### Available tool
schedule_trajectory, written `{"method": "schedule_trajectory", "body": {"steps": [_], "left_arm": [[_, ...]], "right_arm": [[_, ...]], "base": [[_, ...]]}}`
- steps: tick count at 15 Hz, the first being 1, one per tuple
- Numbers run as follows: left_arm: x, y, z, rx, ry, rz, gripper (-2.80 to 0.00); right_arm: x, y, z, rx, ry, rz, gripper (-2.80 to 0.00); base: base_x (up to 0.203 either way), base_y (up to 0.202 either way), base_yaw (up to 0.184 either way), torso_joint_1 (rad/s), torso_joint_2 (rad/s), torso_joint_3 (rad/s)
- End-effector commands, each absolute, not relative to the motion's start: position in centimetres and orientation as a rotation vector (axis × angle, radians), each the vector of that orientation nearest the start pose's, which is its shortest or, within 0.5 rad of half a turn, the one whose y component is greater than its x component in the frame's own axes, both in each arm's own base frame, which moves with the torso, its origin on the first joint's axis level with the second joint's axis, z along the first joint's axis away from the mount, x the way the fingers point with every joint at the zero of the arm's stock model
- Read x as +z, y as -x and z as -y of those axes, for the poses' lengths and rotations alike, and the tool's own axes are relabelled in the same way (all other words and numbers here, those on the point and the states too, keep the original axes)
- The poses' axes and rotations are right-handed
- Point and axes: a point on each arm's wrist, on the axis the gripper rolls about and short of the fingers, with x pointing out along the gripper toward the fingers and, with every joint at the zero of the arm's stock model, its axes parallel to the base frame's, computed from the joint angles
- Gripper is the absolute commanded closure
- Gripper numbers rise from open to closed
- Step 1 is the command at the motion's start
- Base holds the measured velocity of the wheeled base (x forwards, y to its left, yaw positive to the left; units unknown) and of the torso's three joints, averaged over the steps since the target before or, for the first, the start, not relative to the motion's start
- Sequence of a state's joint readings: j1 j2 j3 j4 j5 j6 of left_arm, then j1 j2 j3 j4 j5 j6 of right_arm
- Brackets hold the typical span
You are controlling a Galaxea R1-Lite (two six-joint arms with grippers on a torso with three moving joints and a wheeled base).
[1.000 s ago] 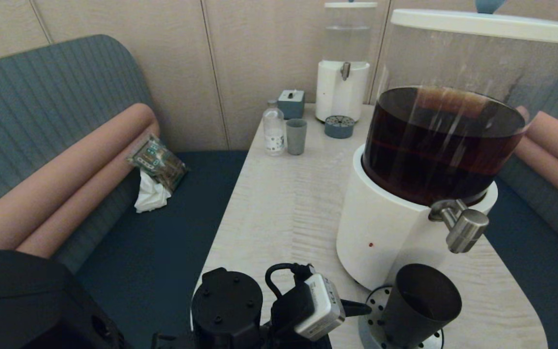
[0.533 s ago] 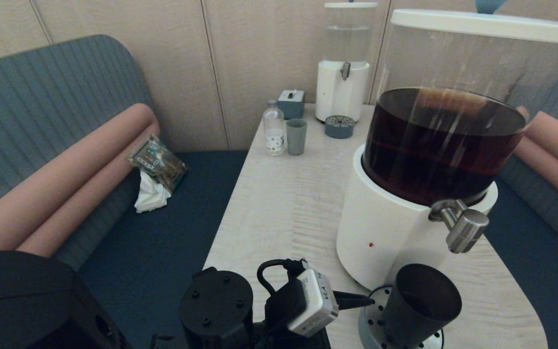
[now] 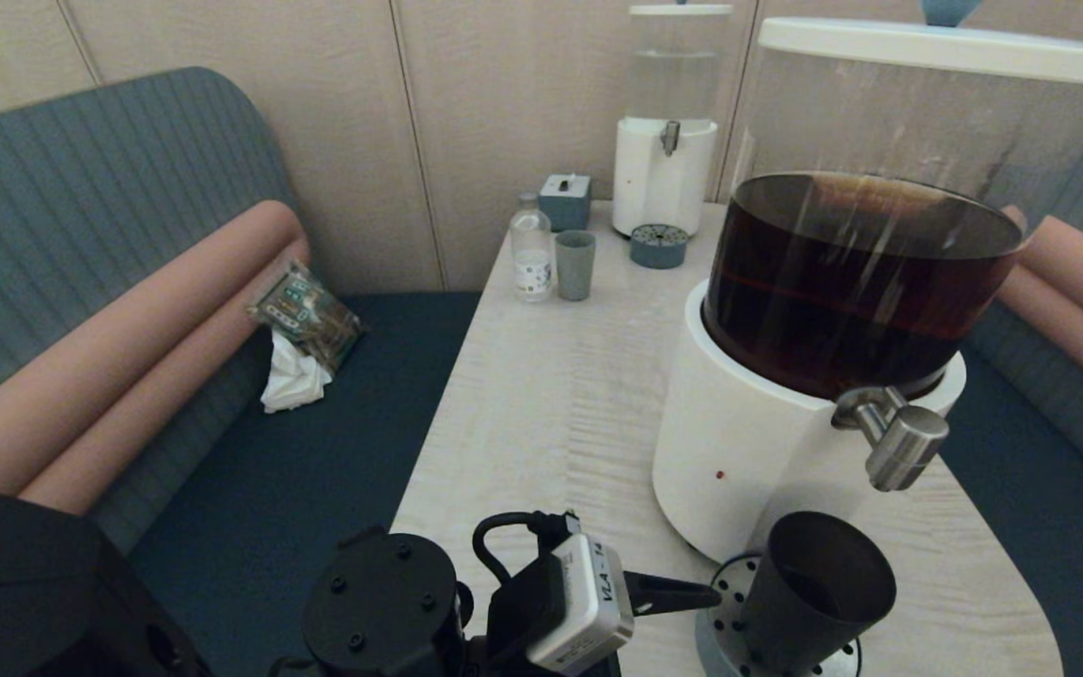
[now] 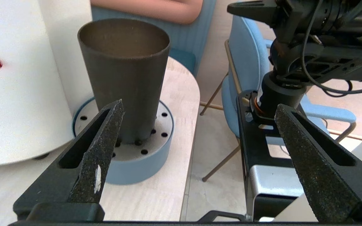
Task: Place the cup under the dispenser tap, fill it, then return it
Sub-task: Place the cup next to the water dispenser
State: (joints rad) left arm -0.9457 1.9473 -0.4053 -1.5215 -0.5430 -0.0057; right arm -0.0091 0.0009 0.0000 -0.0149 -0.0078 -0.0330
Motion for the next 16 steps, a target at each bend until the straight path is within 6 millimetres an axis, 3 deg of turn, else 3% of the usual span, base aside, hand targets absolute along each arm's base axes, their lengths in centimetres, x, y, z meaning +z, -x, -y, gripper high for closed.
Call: {"method": "schedule_trajectory", "body": {"steps": [1, 8, 16], "left_arm": [[10.6, -15.9, 23.9, -1.486, 0.002, -0.019, -2.8], [10.3, -17.2, 24.7, -1.451, 0.013, -0.026, -2.8], [8.0, -20.0, 28.4, -1.45, 0.014, -0.02, -2.8]], "right_arm": [[7.7, 2.3, 0.0, -0.017, 0.034, 0.012, 0.0], [7.7, 2.3, 0.0, -0.017, 0.034, 0.012, 0.0], [7.6, 2.3, 0.0, -0.017, 0.034, 0.011, 0.0]], "base": [[0.0, 0.0, 0.0, 0.0, 0.0, 0.0], [0.0, 0.0, 0.0, 0.0, 0.0, 0.0], [0.0, 0.0, 0.0, 0.0, 0.0, 0.0]]}}
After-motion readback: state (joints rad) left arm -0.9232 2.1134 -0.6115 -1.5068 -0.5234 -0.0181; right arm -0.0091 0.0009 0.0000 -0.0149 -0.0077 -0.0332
